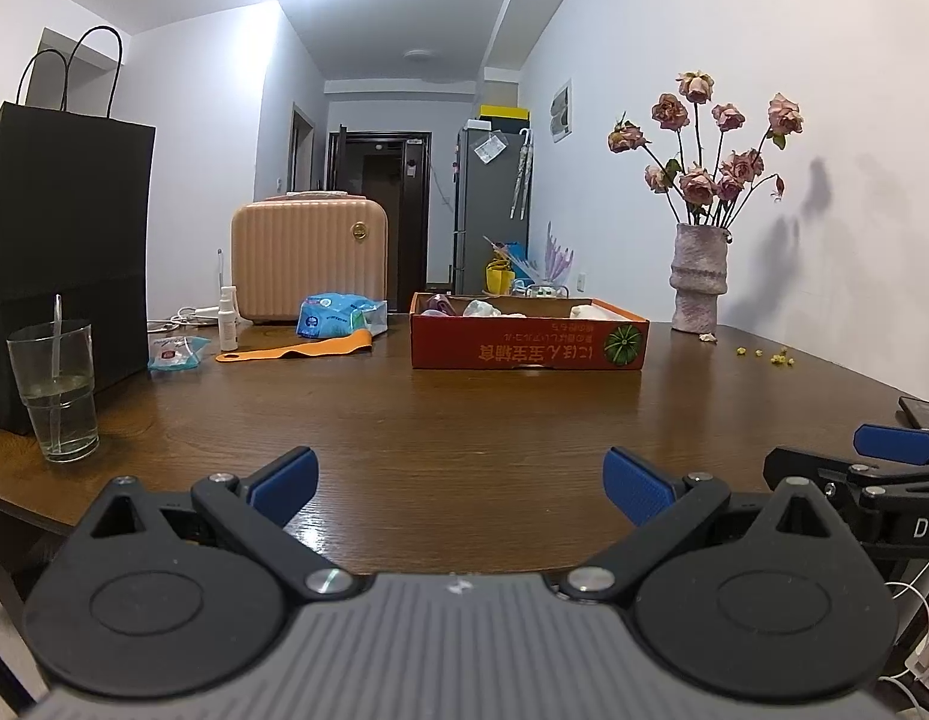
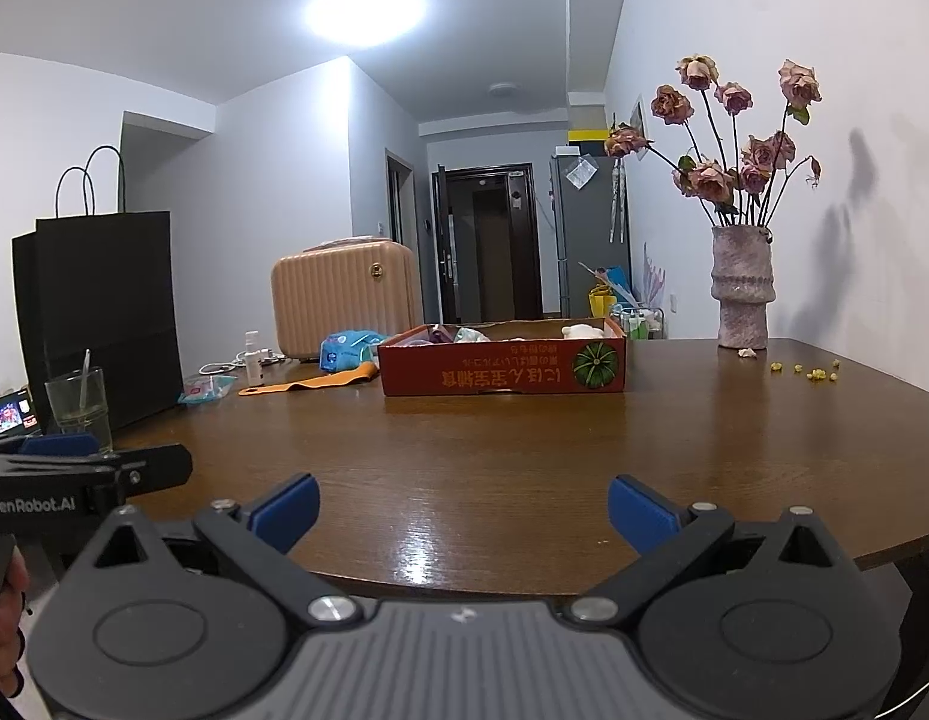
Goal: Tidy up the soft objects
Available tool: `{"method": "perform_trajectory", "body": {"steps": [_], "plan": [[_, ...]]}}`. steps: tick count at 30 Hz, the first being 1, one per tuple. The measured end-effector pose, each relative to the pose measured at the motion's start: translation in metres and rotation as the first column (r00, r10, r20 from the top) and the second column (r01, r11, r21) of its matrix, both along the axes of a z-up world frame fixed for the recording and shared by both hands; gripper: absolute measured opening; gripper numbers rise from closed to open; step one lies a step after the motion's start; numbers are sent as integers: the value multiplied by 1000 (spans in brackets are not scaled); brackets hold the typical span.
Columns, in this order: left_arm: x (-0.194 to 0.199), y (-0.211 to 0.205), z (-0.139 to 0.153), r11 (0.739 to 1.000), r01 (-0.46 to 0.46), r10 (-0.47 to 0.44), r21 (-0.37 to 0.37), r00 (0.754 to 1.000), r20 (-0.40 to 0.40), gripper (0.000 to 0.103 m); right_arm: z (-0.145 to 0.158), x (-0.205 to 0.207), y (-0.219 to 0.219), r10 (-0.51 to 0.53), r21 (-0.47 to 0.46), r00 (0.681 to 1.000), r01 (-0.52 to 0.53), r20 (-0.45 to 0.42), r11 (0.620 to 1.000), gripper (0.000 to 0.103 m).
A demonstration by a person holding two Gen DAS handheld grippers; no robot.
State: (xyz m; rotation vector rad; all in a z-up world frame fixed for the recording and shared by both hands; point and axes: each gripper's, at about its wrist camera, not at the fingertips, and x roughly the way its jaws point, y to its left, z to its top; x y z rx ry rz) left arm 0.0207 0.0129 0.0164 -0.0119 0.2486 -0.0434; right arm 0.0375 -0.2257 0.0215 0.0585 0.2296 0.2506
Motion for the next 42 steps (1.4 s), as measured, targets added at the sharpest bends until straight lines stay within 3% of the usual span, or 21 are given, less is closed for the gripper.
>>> {"method": "perform_trajectory", "body": {"steps": [42], "plan": [[-3, -3, 2, 1000, 13, -14, 11, 1000, 25, 103, -1, -3, -2, -1, 5, 1000, 1, 4, 1000, 103]]}}
